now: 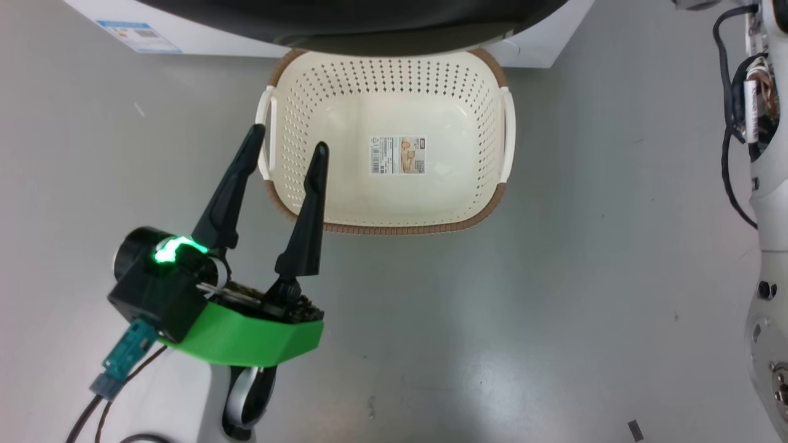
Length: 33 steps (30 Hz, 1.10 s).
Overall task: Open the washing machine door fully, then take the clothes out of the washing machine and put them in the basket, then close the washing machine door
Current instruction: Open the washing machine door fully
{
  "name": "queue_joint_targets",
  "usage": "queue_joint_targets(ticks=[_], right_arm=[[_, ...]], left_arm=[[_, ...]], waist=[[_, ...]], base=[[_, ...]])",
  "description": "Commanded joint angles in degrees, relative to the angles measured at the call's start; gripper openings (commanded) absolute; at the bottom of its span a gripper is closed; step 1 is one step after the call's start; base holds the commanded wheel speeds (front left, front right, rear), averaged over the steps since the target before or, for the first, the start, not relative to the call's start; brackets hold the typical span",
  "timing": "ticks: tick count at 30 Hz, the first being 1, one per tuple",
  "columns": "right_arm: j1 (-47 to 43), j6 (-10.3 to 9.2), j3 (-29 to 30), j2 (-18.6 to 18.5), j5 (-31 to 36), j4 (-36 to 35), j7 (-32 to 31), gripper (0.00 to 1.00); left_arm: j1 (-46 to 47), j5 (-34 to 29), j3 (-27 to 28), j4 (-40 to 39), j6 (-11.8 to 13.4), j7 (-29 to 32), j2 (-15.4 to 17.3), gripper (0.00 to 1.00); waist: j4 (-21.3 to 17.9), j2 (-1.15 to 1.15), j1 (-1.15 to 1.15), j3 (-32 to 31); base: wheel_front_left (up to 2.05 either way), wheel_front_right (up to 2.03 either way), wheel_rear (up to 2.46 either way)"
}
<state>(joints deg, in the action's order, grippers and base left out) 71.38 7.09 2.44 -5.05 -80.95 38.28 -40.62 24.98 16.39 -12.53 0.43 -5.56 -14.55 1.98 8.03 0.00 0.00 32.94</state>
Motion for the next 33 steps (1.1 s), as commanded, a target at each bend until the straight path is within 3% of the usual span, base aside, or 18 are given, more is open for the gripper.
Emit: queue_joint_targets(ticks=[1, 21, 33], right_arm=[[-1.62, 0.40, -1.27, 2.04, -0.39, -1.71, -0.64, 0.00], [-11.80, 0.40, -7.91, 2.16, -8.08, -2.24, -0.09, 0.00], [-18.13, 0.40, -13.31, 2.17, -8.82, -4.50, 2.02, 0.00]], left_arm=[[-0.49, -0.24, 1.94, -1.04, -0.30, -0.45, 0.90, 1.00], [-3.64, -1.19, 4.18, 1.04, 0.93, -0.45, 0.90, 1.00], [-5.32, -1.57, 5.34, 2.58, 1.47, -0.45, 1.02, 1.00]], waist=[[-0.44, 0.00, 0.00, -0.96], [-1.50, 0.00, 0.00, -8.15], [-1.26, 0.00, 0.00, -12.61]], base=[[0.00, 0.00, 0.00], [0.00, 0.00, 0.00], [0.00, 0.00, 0.00]])
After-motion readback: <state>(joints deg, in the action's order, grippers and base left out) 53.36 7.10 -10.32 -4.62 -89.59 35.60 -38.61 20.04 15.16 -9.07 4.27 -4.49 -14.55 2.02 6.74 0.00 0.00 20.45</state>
